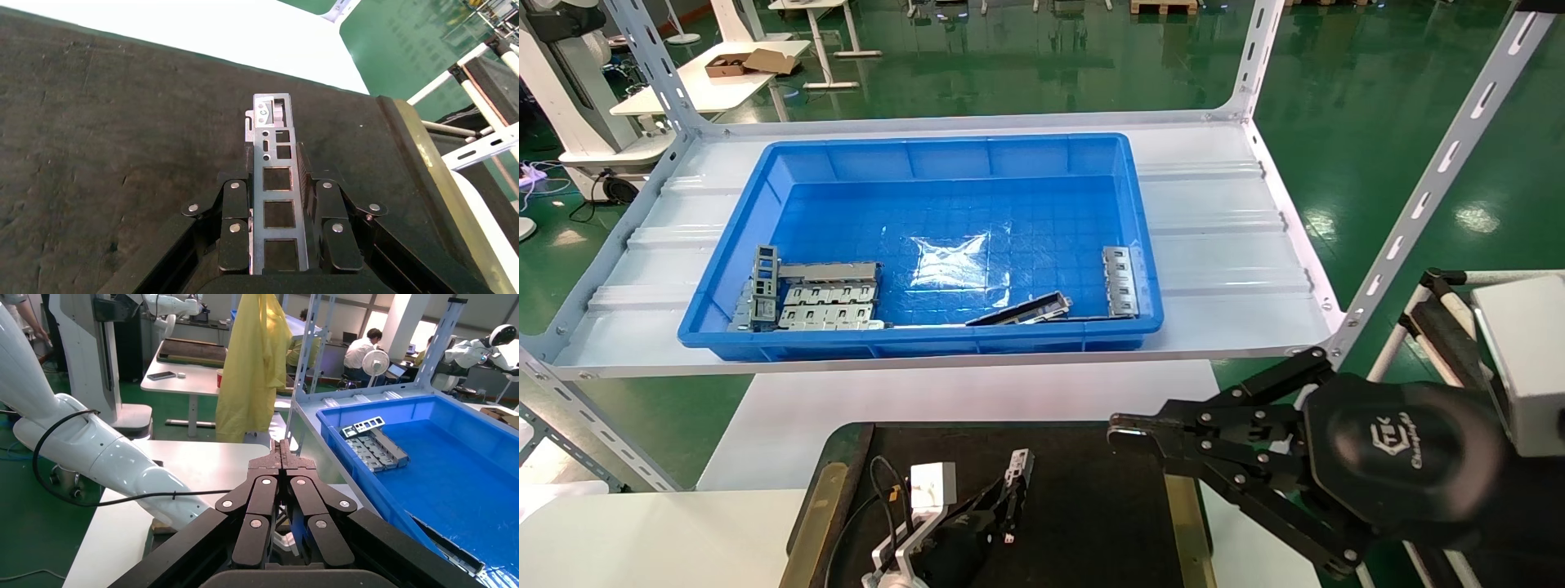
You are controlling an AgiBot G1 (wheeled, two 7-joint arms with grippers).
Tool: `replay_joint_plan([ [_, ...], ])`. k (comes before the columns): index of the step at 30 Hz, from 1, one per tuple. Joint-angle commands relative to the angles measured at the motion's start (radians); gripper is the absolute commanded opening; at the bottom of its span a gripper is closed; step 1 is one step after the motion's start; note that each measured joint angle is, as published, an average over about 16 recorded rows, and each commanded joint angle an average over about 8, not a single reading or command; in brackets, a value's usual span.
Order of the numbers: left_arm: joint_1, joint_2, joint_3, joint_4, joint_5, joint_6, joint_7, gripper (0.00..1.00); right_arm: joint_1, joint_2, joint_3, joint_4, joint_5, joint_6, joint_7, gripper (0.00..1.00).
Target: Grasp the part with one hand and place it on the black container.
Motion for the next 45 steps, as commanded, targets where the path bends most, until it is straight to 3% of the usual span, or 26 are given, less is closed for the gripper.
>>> replay_joint_plan([
  [1, 0.001, 0.004, 0.002, 0.006, 0.003, -0.007, -0.005, 0.0, 0.0, 0.0, 0.0, 0.0, 0.0, 0.0, 0.0, 0.0],
  [9, 0.009, 0.013, 0.012, 0.008, -0.002, -0.028, -0.021, 0.0, 0.0, 0.0, 0.0, 0.0, 0.0, 0.0, 0.0, 0.0],
  [13, 0.014, 0.014, 0.019, 0.006, -0.007, -0.037, -0.025, 0.12, 0.0, 0.0, -0.001, 0.0, 0.0, 0.0, 0.0, 0.01],
  [15, 0.016, 0.015, 0.023, 0.004, -0.009, -0.042, -0.027, 0.19, 0.0, 0.0, -0.001, 0.0, 0.0, 0.0, 0.0, 0.07],
  [17, 0.018, 0.015, 0.027, 0.003, -0.011, -0.047, -0.028, 0.35, 0.0, 0.0, -0.001, 0.0, 0.001, 0.0, 0.0, 0.2],
  [23, 0.025, 0.015, 0.037, 0.003, -0.02, -0.06, -0.027, 0.88, 0.0, 0.0, -0.001, 0.0, 0.001, 0.0, -0.001, 0.83],
  [25, 0.026, 0.015, 0.041, 0.004, -0.023, -0.065, -0.027, 0.98, 0.0, 0.0, -0.001, 0.0, 0.001, 0.0, -0.001, 0.95],
  [27, 0.028, 0.014, 0.045, 0.005, -0.027, -0.069, -0.026, 1.0, 0.0, 0.0, -0.001, 0.0, 0.001, 0.001, -0.001, 1.0],
  [45, 0.008, -0.008, 0.08, -0.023, -0.067, -0.068, -0.005, 1.0, 0.0, 0.001, -0.002, 0.0, 0.001, 0.001, -0.001, 1.0],
])
